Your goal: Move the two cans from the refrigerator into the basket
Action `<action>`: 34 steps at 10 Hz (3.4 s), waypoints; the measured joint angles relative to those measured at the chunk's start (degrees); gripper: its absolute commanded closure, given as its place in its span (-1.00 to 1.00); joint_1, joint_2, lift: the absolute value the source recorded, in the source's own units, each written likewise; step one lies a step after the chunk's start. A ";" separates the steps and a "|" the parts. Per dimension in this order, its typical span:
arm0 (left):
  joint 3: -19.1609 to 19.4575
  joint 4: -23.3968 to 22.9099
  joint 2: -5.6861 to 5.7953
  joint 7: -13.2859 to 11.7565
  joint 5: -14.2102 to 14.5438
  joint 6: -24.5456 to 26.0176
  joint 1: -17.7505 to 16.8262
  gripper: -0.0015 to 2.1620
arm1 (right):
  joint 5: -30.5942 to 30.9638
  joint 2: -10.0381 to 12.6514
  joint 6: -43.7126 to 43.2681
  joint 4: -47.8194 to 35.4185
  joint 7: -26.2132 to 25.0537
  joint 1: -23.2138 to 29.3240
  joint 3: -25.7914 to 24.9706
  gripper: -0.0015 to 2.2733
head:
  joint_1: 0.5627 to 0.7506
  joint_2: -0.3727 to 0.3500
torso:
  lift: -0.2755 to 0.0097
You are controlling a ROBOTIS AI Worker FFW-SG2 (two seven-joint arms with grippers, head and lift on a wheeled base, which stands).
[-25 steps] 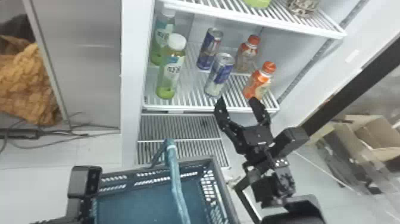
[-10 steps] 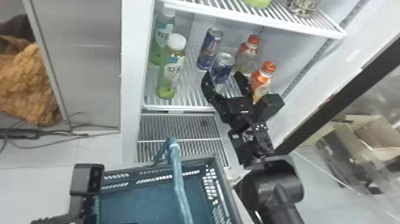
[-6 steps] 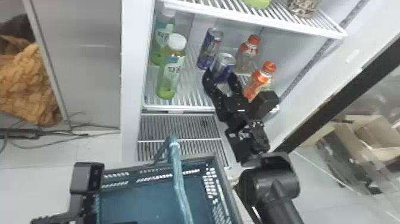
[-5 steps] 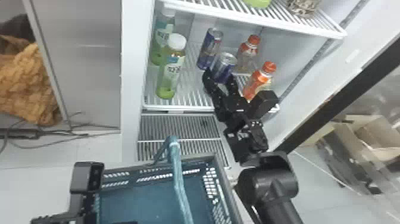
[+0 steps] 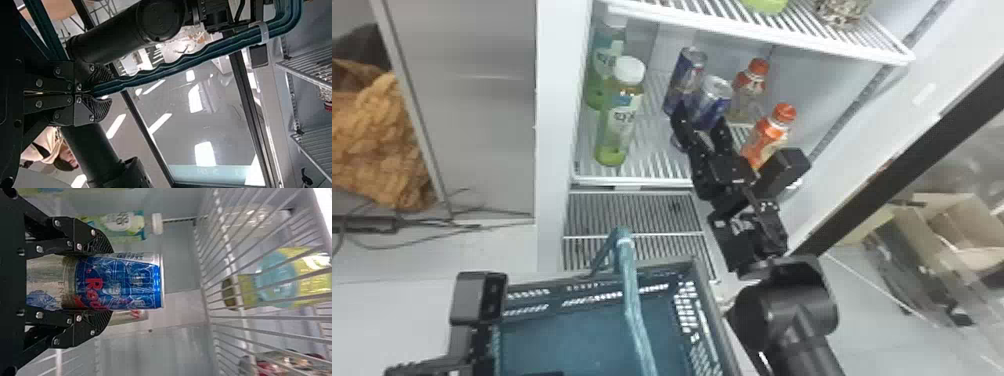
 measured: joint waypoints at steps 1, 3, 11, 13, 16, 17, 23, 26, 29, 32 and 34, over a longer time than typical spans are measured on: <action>0.00 0.00 0.00 -0.01 0.07 -0.01 0.01 0.08 | -0.33 -0.06 1.68 -3.78 0.00 1.83 -0.45 -0.12 | 0.41 -0.94 | -1.00; 0.11 0.00 0.00 -0.04 0.09 -0.13 0.14 0.08 | -0.68 -0.04 5.28 -11.23 0.00 6.01 -1.72 -0.13 | 0.41 -0.94 | -1.00; 0.63 0.00 -0.17 -0.05 0.09 -0.14 0.76 0.08 | -2.93 1.97 15.88 -37.34 0.00 26.98 -7.17 -0.15 | 0.41 -0.94 | -1.00; 0.69 0.00 -0.18 -0.05 0.09 -0.14 0.86 0.08 | -3.62 2.04 21.41 -43.53 0.08 31.76 -8.31 -0.15 | 0.41 -0.94 | -1.00; 0.80 -0.01 -0.18 -0.14 0.07 -0.14 1.00 0.08 | -5.08 1.60 31.29 -52.73 0.16 38.67 -10.42 -0.15 | 0.41 -0.94 | -1.00; 0.81 -0.01 -0.18 -0.14 0.01 -0.14 1.03 0.08 | -6.43 1.57 33.54 -54.22 0.09 39.79 -10.51 -0.15 | 0.41 -0.94 | -1.00; 1.04 -0.01 -0.27 -0.15 -0.24 -0.14 1.28 0.08 | -10.92 1.98 53.89 -60.06 -2.85 43.60 -10.56 -0.15 | 0.41 -0.94 | -1.00; 1.04 -0.01 -0.27 -0.23 -0.35 -0.12 1.29 0.08 | -10.92 2.32 64.24 -62.53 -5.15 44.01 -11.92 -0.15 | 0.41 -0.94 | -1.00; 1.04 -0.01 -0.27 -0.23 -0.31 -0.08 1.30 0.08 | -9.76 2.34 74.29 -62.55 -5.81 42.27 -12.21 -0.15 | 0.41 -0.94 | -1.00; 0.94 -0.01 -0.19 -0.23 -0.20 -0.23 1.08 0.08 | -8.84 2.34 74.77 -59.32 -5.18 40.16 -11.87 -0.20 | 0.41 -0.94 | -1.00; 0.82 -0.01 -0.14 -0.23 -0.04 -0.41 1.00 0.08 | -7.91 2.34 72.87 -58.21 -4.42 39.38 -11.67 -0.55 | 0.41 -0.94 | -1.00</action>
